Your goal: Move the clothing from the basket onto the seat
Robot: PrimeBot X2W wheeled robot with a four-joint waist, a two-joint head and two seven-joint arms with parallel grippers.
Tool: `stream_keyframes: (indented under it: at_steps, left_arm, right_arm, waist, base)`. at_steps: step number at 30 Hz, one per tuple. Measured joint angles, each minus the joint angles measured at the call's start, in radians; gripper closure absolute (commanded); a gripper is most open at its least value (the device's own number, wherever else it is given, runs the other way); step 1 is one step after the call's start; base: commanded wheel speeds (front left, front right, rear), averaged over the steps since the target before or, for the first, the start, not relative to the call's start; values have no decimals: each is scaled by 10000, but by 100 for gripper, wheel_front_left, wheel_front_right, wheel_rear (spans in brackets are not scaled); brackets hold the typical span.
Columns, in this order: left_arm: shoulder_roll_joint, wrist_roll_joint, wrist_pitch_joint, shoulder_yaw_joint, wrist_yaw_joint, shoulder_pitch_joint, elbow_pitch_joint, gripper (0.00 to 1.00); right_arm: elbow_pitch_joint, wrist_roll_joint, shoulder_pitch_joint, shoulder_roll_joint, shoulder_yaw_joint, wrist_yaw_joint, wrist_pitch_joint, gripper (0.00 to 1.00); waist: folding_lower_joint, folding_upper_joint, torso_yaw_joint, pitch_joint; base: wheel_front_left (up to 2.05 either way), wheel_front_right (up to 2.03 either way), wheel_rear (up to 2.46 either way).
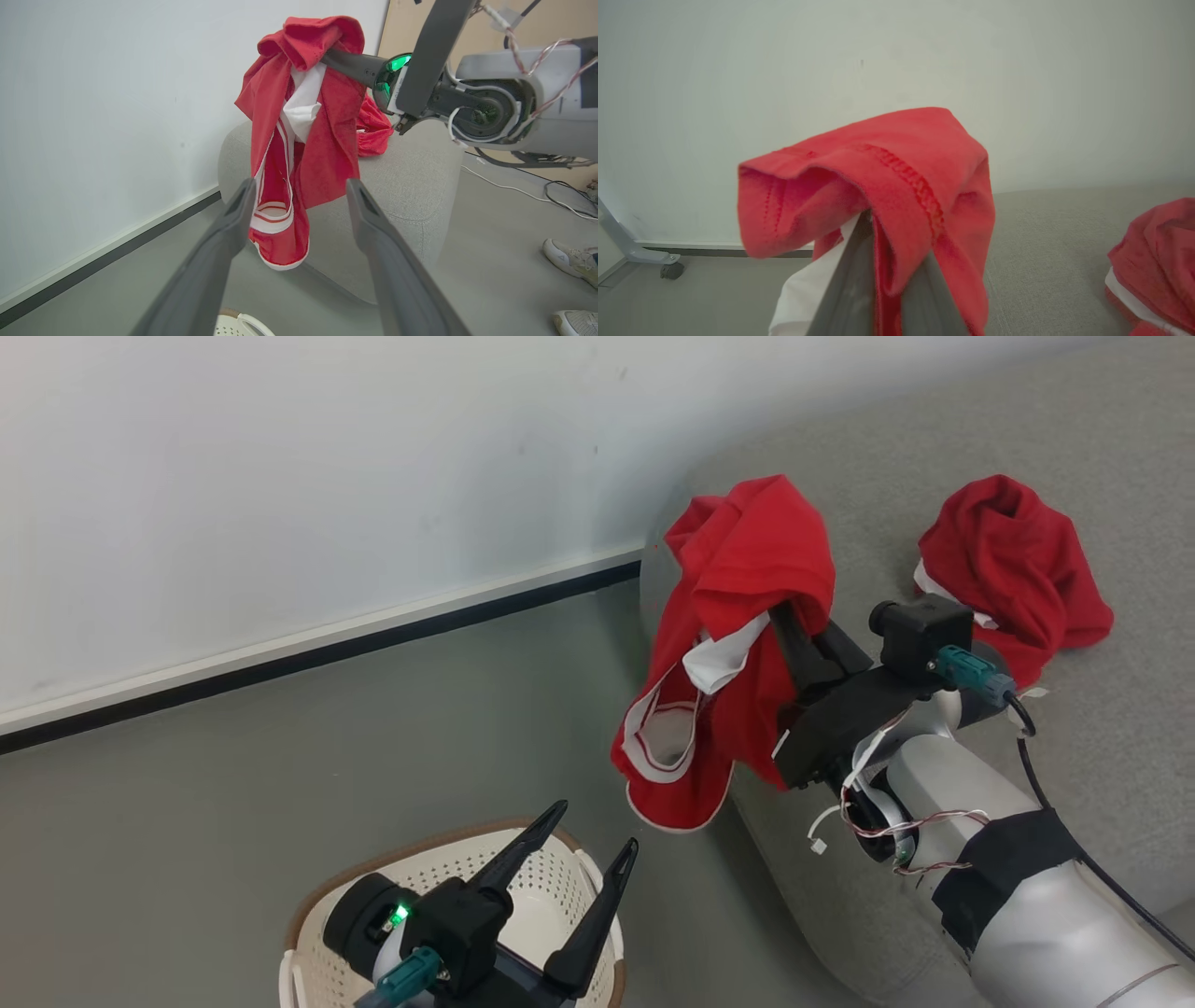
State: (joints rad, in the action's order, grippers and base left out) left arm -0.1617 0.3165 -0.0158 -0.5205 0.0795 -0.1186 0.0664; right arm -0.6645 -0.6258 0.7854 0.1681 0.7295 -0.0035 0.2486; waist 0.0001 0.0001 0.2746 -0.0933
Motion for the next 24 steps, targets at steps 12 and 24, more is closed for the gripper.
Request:
stream_keyframes:
  at_steps: [12, 24]
  left_arm:
    - [-31, -111, -242, -56, 0, -313, 199, 0]
    - [-130, -267, -512, -123, 21, -905, 472, 0]
  right_arm:
    - [316, 27, 540, 888, -974, -178, 4, 100]
    - [443, 82, 2649, 2249, -2460, -407, 10, 100]
  waist:
    - [0, 1, 729, -664]
    - [1, 1, 817, -1538]
  base:
    - [0, 0, 0]
    - [0, 0, 0]
